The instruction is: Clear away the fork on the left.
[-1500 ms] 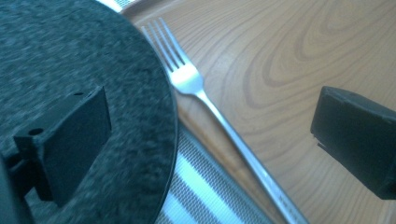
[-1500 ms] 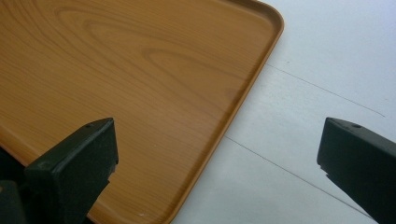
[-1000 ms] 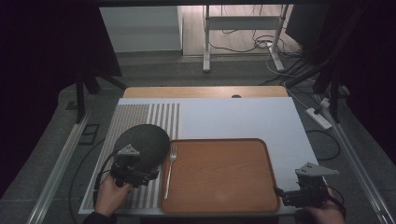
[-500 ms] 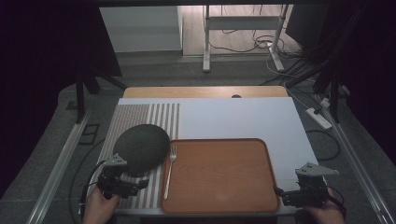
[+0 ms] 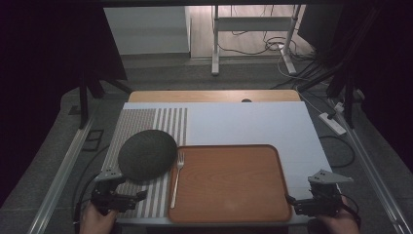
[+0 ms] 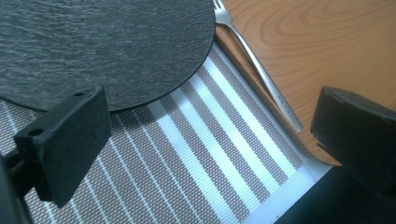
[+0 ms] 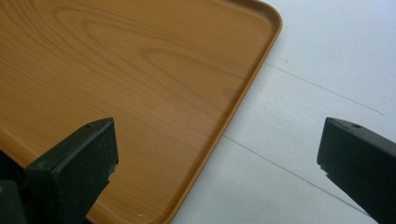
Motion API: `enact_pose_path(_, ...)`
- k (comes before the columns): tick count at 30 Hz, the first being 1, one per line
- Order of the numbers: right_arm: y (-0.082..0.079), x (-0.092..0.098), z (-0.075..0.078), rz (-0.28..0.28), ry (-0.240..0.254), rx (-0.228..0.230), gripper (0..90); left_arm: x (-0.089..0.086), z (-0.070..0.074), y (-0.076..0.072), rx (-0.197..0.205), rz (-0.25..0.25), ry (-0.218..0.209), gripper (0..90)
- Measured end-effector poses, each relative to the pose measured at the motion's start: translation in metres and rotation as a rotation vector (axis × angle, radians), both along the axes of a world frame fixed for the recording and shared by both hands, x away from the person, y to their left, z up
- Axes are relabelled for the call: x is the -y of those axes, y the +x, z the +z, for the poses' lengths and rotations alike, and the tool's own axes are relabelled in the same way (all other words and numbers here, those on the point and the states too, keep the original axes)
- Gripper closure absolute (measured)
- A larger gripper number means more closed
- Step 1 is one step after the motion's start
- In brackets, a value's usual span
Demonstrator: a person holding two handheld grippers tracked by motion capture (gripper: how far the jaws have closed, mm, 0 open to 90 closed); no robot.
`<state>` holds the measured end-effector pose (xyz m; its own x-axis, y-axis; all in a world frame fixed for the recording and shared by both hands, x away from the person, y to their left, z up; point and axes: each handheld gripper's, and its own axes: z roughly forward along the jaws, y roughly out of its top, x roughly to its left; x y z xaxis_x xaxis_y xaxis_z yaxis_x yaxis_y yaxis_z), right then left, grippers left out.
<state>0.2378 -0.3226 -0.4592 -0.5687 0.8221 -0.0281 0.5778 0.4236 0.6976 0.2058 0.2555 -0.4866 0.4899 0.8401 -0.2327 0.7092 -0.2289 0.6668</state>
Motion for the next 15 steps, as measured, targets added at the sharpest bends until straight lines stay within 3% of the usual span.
enact_pose_path(9, 0.0003, 0.0000, -0.0001, -0.004, 0.002, -0.002, 0.0, 0.0022, 0.0013, -0.0069, 0.007, 0.007, 0.064, 0.0)
enact_pose_path(15, 0.0006, -0.0005, -0.0002, -0.001, -0.001, -0.002, 0.0, 0.0000, 0.0013, -0.0093, 0.009, 0.017, 0.051, 0.0)
